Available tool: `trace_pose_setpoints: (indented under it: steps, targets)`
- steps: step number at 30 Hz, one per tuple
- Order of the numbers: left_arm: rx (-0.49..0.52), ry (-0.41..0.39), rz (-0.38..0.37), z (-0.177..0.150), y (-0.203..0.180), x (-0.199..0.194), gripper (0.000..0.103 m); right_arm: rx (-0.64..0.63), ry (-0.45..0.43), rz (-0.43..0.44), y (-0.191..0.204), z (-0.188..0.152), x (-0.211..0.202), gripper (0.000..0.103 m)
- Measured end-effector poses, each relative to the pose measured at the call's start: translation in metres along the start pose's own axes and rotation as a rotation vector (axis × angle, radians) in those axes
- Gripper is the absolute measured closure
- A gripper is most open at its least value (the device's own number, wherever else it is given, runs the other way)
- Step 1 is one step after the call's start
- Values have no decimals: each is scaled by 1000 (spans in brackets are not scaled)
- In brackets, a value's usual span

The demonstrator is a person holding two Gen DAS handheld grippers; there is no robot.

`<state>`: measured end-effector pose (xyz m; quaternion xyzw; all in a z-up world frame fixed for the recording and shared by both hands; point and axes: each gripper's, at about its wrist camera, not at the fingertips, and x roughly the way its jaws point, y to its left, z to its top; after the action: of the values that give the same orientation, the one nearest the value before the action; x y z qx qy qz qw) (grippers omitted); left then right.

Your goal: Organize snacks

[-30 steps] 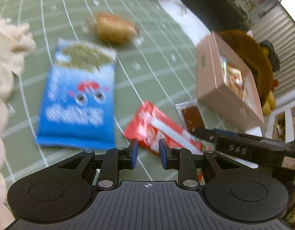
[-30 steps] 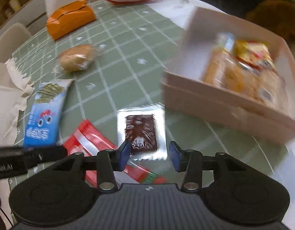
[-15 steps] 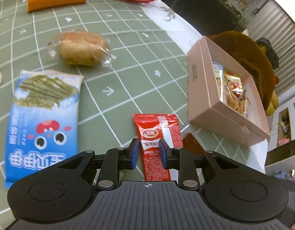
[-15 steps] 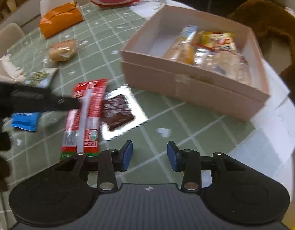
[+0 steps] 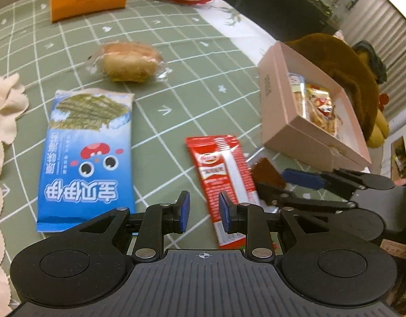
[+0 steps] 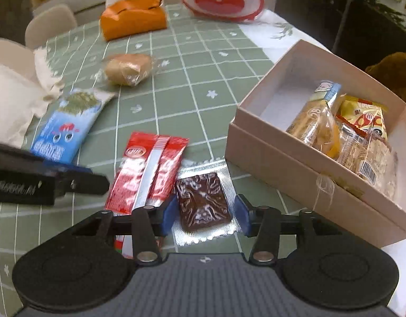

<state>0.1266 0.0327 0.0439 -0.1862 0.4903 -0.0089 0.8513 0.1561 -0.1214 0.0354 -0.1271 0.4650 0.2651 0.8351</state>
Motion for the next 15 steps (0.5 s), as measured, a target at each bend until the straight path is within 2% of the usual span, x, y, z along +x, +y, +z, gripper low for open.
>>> trace_pose_setpoints:
  steps: [3, 5, 9, 11, 15]
  targets:
    - [27, -13, 3, 3, -12, -1, 75, -37, 25, 3, 11, -8, -7, 65]
    - [53, -16, 14, 1, -23, 2, 75, -46, 29, 1, 13, -20, -16, 65]
    - [152, 7, 124, -7, -50, 17, 74, 39, 25, -18, -10, -40, -31, 64]
    - [184, -12, 160, -9, -59, 20, 71, 97, 27, -58, -25, -45, -35, 65]
    - [219, 4, 176, -5, -73, 28, 52, 185, 19, -133, -56, -60, -45, 65]
